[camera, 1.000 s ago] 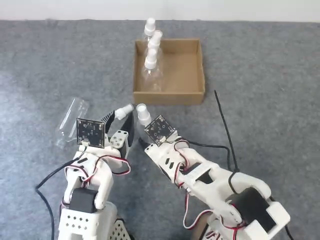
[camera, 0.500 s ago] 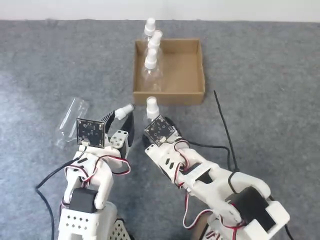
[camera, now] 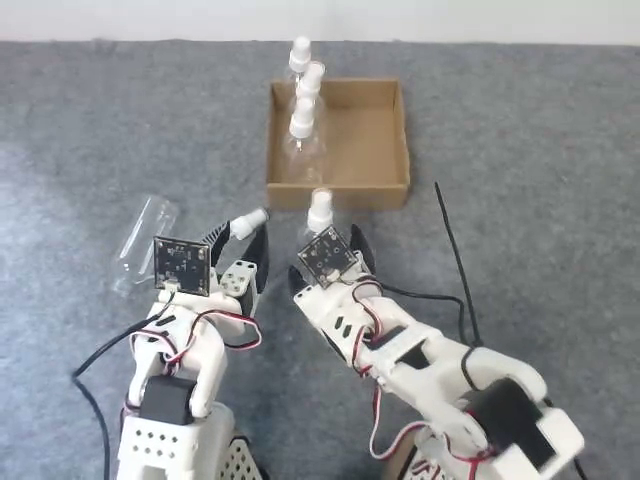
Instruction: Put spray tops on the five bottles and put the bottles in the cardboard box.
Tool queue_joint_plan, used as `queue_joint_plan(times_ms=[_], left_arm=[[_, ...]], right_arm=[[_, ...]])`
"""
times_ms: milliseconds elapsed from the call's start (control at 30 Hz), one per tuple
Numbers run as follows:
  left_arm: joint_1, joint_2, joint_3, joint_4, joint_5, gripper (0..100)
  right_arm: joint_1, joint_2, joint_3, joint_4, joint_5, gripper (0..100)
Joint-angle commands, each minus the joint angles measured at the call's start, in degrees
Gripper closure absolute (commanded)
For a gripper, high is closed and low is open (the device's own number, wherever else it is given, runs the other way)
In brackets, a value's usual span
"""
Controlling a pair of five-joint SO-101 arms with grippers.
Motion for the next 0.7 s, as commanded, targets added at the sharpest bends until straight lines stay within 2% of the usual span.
queue_joint_plan(times_ms=[0, 667], left_arm=[[-0.4, -0.7, -1.0, -1.7, -0.3, 84], [-0.4, -0.7, -1.5, -1.6, -0.3, 84]], right_arm=[[0.9, -6.8, 1.2, -0.9, -1.1, 61.8], [0.7, -6.0, 0.0, -1.3, -0.6, 61.8]])
